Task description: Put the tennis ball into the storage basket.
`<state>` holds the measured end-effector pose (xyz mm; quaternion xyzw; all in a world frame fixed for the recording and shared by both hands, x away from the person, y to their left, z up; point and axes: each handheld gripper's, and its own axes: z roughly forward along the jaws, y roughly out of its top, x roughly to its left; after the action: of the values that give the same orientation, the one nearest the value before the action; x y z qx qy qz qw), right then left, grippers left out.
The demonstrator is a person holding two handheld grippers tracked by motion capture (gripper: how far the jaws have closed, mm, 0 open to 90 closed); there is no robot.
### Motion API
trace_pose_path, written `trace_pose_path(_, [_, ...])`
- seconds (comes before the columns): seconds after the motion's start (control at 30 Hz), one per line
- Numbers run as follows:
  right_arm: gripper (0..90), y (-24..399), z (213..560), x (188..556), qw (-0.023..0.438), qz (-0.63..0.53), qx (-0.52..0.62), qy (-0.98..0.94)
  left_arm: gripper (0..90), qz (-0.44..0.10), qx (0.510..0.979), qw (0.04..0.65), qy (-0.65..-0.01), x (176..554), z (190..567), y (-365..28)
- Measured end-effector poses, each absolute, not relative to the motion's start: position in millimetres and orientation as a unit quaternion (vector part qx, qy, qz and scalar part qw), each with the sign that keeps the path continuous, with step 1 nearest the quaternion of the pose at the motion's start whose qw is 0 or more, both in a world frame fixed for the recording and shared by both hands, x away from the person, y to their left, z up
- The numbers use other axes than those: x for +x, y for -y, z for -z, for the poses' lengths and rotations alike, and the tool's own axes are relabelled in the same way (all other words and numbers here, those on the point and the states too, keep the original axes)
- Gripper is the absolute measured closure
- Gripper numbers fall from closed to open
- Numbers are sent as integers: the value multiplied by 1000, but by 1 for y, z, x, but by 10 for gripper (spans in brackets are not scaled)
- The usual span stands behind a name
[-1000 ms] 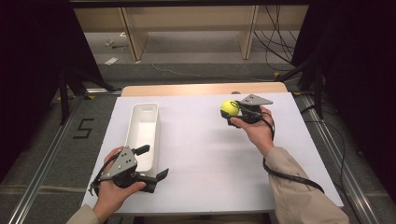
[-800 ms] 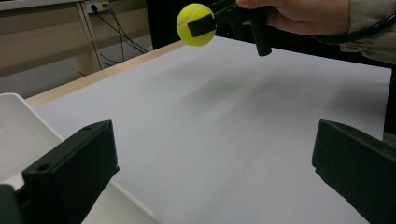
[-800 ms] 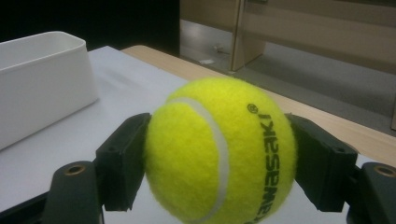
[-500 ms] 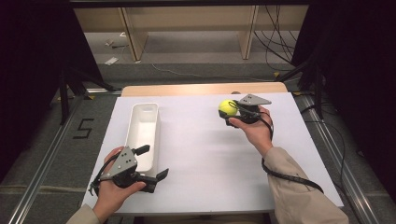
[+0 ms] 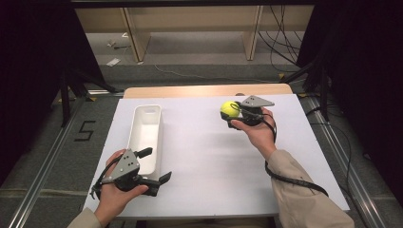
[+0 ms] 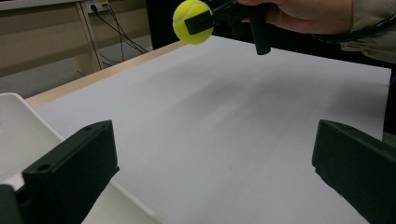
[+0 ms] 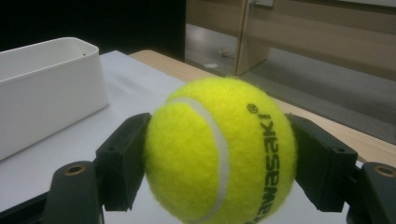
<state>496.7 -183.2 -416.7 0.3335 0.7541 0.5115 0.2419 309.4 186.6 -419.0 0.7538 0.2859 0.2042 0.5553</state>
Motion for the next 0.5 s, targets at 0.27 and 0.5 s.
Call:
trace_pose_path(0.27, [272,180,415,496,242,-513,331,-754,0,-204,754,555,-285,310,419,-187])
trace_pose_path(0.5, [272,176,414,495,242,-515,327,-755,0,-205,755,555,-284,310,419,-187])
